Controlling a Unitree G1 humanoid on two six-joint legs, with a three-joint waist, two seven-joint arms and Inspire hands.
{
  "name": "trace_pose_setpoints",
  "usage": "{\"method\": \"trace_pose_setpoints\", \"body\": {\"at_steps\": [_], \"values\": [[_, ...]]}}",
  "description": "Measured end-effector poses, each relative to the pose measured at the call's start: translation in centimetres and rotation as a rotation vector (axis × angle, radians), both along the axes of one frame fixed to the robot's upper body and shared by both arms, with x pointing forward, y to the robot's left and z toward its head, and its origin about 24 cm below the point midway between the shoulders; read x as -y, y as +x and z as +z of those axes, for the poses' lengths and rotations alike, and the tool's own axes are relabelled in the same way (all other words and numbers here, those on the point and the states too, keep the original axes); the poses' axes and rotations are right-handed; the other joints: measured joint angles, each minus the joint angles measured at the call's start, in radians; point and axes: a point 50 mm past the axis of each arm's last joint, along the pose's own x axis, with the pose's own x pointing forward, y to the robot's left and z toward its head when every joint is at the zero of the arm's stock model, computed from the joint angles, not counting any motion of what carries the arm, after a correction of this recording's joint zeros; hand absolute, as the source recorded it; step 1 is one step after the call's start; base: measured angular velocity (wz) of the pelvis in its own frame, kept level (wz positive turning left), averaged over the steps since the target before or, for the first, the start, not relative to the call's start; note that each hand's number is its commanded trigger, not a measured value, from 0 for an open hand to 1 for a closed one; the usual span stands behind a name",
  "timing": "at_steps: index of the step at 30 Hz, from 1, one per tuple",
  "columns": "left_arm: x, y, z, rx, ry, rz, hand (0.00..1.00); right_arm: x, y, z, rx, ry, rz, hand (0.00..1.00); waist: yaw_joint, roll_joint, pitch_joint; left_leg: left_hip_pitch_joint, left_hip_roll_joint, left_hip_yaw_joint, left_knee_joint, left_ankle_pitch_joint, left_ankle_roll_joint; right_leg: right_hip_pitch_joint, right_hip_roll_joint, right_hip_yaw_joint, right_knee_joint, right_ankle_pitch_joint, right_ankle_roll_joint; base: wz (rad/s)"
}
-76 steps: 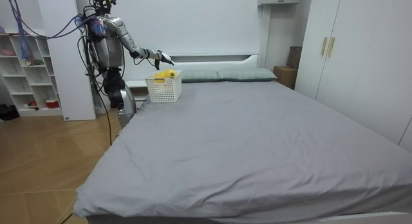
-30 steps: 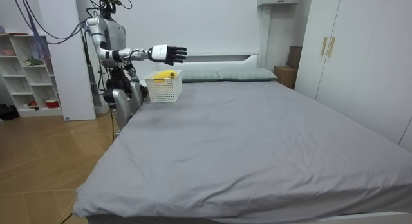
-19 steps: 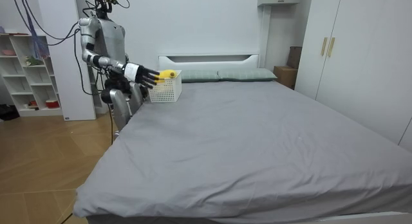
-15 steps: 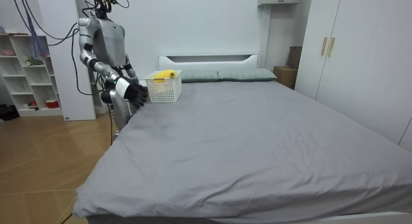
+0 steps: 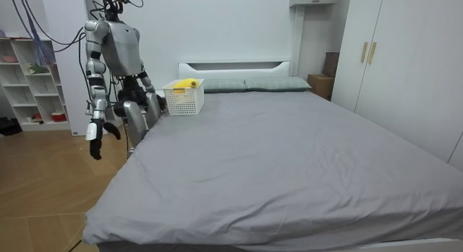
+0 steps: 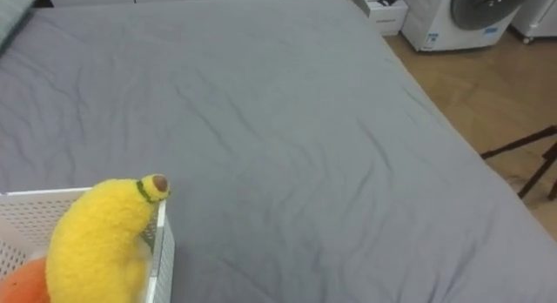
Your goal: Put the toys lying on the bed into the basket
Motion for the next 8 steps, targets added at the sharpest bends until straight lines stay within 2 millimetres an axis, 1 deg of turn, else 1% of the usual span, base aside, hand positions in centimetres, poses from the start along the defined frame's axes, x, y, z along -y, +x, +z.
{"method": "trace_pose_setpoints", "body": {"at_steps": [4, 6, 8], "values": [[0.2, 0.0, -0.1, -0.008, -0.008, 0.000, 0.00, -1.0, -1.4, -0.3, -0.090, 0.095, 0.033, 0.00, 0.001, 0.008, -0.0015, 0.005, 0.000, -0.003, 0.004, 0.000, 0.000, 0.008, 0.000, -0.001, -0.002, 0.001, 0.000, 0.00], [0.3, 0.0, -0.1, -0.020, -0.014, -0.006, 0.00, -1.3, -1.6, -0.4, -0.113, 0.132, 0.054, 0.00, 0.000, 0.012, -0.0008, 0.017, 0.001, -0.003, 0.004, 0.000, -0.001, 0.019, 0.000, -0.001, -0.004, 0.001, 0.000, 0.00], [0.5, 0.2, -0.2, -0.022, -0.021, -0.005, 0.00, -1.6, -1.3, -0.5, -0.128, 0.164, 0.095, 0.00, 0.002, 0.014, -0.0001, 0.019, 0.000, -0.003, 0.003, 0.000, -0.001, 0.023, -0.001, -0.002, -0.003, 0.000, 0.000, 0.00]]}}
